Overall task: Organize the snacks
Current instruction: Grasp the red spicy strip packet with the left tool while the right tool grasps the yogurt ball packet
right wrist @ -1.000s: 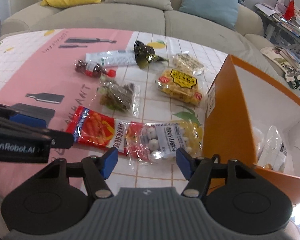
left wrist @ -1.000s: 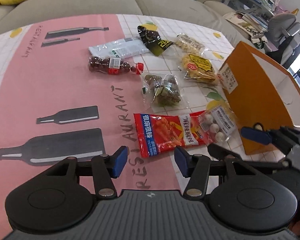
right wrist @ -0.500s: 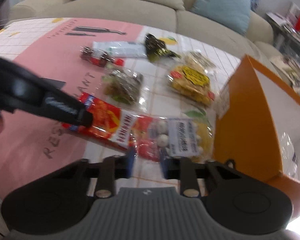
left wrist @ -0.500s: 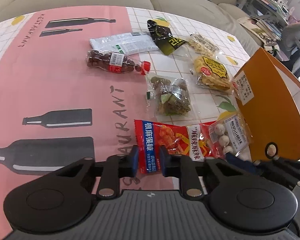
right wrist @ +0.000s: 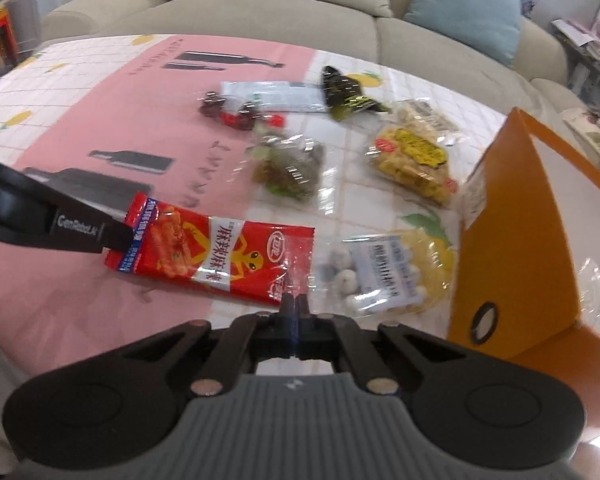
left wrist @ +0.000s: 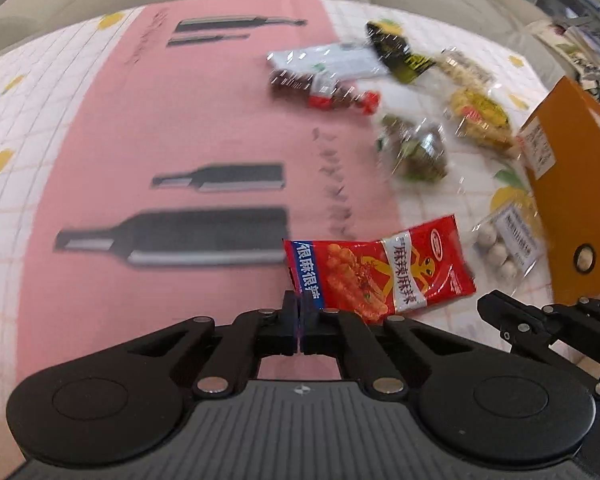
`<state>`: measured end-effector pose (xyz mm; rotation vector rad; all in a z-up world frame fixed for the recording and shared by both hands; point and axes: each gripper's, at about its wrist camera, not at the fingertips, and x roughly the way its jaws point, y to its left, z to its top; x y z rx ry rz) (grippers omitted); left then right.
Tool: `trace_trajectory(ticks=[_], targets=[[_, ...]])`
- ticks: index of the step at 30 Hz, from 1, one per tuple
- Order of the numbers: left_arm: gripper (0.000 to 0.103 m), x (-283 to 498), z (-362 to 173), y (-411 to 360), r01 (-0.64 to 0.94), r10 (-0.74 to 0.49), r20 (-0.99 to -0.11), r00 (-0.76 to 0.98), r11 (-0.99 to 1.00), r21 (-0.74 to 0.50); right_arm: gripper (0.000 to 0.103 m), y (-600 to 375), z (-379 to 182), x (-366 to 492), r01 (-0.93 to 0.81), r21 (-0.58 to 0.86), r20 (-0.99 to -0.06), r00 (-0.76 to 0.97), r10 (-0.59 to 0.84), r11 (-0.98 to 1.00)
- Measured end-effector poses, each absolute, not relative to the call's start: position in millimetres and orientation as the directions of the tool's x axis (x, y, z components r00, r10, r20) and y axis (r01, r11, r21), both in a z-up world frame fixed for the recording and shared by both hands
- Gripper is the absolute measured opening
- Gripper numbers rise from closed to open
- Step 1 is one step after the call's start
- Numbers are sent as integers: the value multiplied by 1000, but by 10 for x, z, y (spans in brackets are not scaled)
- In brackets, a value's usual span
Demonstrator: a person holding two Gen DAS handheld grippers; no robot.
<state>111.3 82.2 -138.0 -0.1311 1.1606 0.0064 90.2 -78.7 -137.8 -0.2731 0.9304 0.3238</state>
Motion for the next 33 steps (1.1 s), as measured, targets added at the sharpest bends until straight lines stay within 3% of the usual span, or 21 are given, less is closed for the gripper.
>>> trace_trajectory(ticks=[4, 6, 8, 13, 15, 17, 22, 27, 33], targets=[[3, 967, -1372, 815, -47, -78, -932, 353, 994, -101, 0, -715, -1358, 728, -436, -63, -836, 514, 191, 898], [9, 902, -1334, 803, -6, -123, -925, 359, 991, -134, 0, -714, -1350, 664, -439, -73, -839, 512, 182, 896], [28, 857, -1274, 759, 58, -124, -909, 398, 992, -110, 0, -759, -1340, 634, -421, -79, -841, 515, 166, 904], [51, 839, -1159, 525, 257, -100, -876, 473, 966, 28, 3, -981, -1323, 714, -323, -39, -846, 514, 141, 945], [62, 843, -1145, 443, 338, -126, -867, 482, 940, 51, 10, -1061, -1320, 750, -290, -16, -847, 513, 141, 957], [68, 847, -1165, 347, 394, -141, -861, 488, 916, 74, 33, -1103, -1317, 764, -266, -1, -843, 519, 142, 964], [74, 900, -1331, 159, 514, -161, -875, 456, 851, 111, 34, -1205, -1328, 838, -210, 69, -840, 516, 170, 975], [74, 966, -1478, 125, 564, -155, -877, 455, 812, 150, 46, -1242, -1384, 928, -160, 120, -843, 504, 185, 980], [74, 1107, -1527, 205, 529, -184, -890, 417, 845, 73, 45, -1215, -1511, 1058, -127, 154, -862, 468, 196, 980]])
